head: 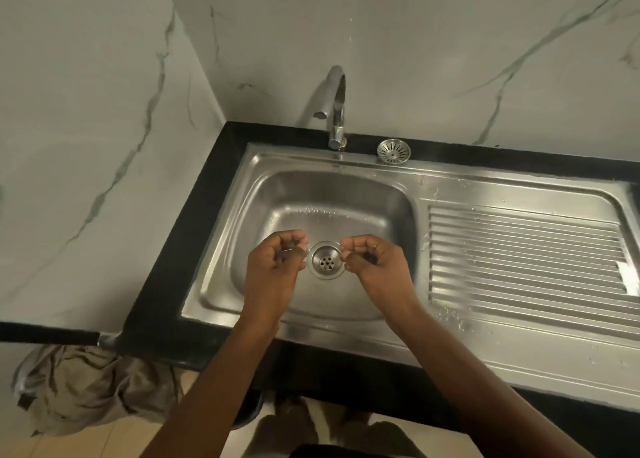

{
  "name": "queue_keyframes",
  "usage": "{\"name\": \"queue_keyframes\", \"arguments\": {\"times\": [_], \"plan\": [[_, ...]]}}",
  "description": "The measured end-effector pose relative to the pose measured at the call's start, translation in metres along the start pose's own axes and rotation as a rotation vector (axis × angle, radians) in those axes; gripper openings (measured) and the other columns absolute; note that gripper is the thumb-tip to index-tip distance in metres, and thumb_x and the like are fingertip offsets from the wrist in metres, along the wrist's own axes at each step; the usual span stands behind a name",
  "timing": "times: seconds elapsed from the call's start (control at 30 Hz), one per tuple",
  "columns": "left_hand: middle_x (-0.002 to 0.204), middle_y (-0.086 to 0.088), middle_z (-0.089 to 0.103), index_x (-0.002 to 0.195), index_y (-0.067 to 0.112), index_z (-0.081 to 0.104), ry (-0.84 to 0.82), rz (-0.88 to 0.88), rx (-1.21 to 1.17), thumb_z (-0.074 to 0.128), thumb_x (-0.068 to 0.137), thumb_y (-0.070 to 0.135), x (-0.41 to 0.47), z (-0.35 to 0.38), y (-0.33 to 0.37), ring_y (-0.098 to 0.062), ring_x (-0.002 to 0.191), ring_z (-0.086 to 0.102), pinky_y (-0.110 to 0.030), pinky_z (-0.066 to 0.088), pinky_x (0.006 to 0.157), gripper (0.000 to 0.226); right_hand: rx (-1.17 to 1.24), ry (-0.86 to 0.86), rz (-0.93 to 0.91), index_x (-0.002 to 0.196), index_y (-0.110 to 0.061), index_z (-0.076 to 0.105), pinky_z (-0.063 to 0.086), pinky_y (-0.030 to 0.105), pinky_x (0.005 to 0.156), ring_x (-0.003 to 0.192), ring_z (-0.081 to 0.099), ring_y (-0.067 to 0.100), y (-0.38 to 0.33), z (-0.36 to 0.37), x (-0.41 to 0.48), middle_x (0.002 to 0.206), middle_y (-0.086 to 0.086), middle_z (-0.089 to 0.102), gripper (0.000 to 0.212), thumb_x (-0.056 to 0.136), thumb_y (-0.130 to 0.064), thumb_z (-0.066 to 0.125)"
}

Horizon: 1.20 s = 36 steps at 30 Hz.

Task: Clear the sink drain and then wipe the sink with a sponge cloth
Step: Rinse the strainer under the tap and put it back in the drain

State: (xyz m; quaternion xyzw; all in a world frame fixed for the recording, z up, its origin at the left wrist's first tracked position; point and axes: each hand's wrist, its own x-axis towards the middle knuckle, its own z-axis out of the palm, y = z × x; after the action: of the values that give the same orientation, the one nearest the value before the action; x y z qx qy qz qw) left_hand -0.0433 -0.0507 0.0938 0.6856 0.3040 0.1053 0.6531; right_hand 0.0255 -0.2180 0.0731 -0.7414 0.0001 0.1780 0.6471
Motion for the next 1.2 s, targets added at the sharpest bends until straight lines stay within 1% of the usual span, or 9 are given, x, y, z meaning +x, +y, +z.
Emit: {"name": "queue_keyframes", "arguments": {"times": [0.17, 0.27, 0.4, 0.67, 0.83, 0.93, 1.03, 1.13, 1.2], "plan": [[0.105, -0.004, 0.081, 0.112, 0.02, 0.077, -0.062, 0.024, 0.047, 0.073, 0.097, 0.014, 0.046, 0.014, 0.003, -0.024, 0.098, 0.078, -0.049, 0.063, 0.097, 0.016, 0.043, 0.073, 0.014, 0.101, -0.013, 0.078, 0.063, 0.037, 0.089, 0.09, 0.076, 0.016, 0.003, 0.002, 0.023, 0.093, 0.0, 0.08, 0.016, 0.092, -0.001, 0.071], [0.106, -0.003, 0.081, 0.116, 0.02, 0.076, -0.11, 0.043, 0.064, 0.074, 0.098, 0.019, 0.079, 0.022, 0.005, -0.021, 0.098, 0.078, -0.046, 0.062, 0.098, 0.018, 0.052, 0.115, 0.016, 0.099, -0.017, 0.079, 0.063, 0.033, 0.085, 0.089, 0.076, 0.015, 0.003, 0.005, 0.03, 0.092, -0.003, 0.08, 0.016, 0.093, -0.005, 0.071], [0.111, -0.006, 0.08, 0.117, 0.023, 0.074, -0.163, 0.035, 0.054, 0.075, 0.098, 0.02, 0.128, 0.031, 0.007, -0.026, 0.108, 0.076, -0.049, 0.059, 0.103, 0.019, 0.062, 0.179, 0.036, 0.097, -0.02, 0.079, 0.062, 0.038, 0.089, 0.093, 0.076, 0.02, 0.002, 0.015, 0.039, 0.093, -0.001, 0.08, 0.014, 0.094, -0.008, 0.071], [0.106, -0.008, 0.081, 0.115, 0.01, 0.078, -0.13, 0.159, 0.191, 0.081, 0.091, 0.033, 0.221, 0.059, 0.028, -0.023, 0.099, 0.078, -0.048, 0.063, 0.095, 0.034, 0.081, 0.277, 0.029, 0.09, -0.017, 0.078, 0.061, 0.04, 0.087, 0.085, 0.072, 0.016, 0.002, 0.026, 0.063, 0.09, 0.006, 0.078, 0.012, 0.09, -0.008, 0.07], [0.114, -0.011, 0.081, 0.12, 0.006, 0.078, -0.17, 0.162, 0.226, 0.086, 0.085, 0.042, 0.257, 0.086, 0.043, -0.019, 0.104, 0.078, -0.039, 0.063, 0.096, 0.051, 0.126, 0.285, 0.021, 0.088, -0.023, 0.079, 0.062, 0.036, 0.084, 0.084, 0.072, 0.016, -0.003, 0.025, 0.087, 0.086, 0.003, 0.077, 0.019, 0.09, -0.006, 0.069], [0.095, -0.01, 0.083, 0.092, 0.01, 0.081, -0.163, 0.167, 0.277, 0.087, 0.082, 0.047, 0.268, 0.099, 0.046, -0.023, 0.089, 0.08, -0.038, 0.065, 0.083, 0.039, 0.156, 0.287, 0.02, 0.088, -0.023, 0.079, 0.061, 0.033, 0.082, 0.082, 0.071, 0.014, -0.005, 0.025, 0.103, 0.085, 0.002, 0.077, 0.021, 0.089, -0.004, 0.069], [0.063, -0.004, 0.074, 0.054, 0.025, 0.062, -0.111, 0.204, 0.343, 0.084, 0.083, 0.045, 0.274, 0.106, 0.048, -0.027, 0.066, 0.075, -0.046, 0.065, 0.07, 0.041, 0.179, 0.297, 0.028, 0.089, -0.022, 0.08, 0.061, 0.029, 0.079, 0.08, 0.071, 0.014, -0.004, 0.024, 0.118, 0.085, 0.005, 0.077, 0.019, 0.089, -0.006, 0.069], [0.045, 0.018, 0.056, 0.046, 0.031, 0.052, -0.067, 0.223, 0.375, 0.083, 0.084, 0.041, 0.277, 0.108, 0.048, -0.011, 0.049, 0.063, -0.041, 0.063, 0.061, 0.05, 0.203, 0.306, 0.059, 0.089, -0.021, 0.08, 0.06, 0.025, 0.075, 0.079, 0.073, 0.014, -0.001, 0.022, 0.131, 0.083, 0.005, 0.078, 0.019, 0.09, -0.005, 0.069], [0.037, 0.016, 0.053, 0.045, 0.032, 0.051, -0.067, 0.232, 0.378, 0.083, 0.085, 0.041, 0.28, 0.108, 0.045, -0.001, 0.044, 0.059, -0.037, 0.06, 0.057, 0.052, 0.223, 0.322, 0.094, 0.091, -0.015, 0.079, 0.059, 0.023, 0.073, 0.08, 0.073, 0.015, 0.001, 0.02, 0.142, 0.083, 0.004, 0.077, 0.015, 0.091, -0.003, 0.069]]}}
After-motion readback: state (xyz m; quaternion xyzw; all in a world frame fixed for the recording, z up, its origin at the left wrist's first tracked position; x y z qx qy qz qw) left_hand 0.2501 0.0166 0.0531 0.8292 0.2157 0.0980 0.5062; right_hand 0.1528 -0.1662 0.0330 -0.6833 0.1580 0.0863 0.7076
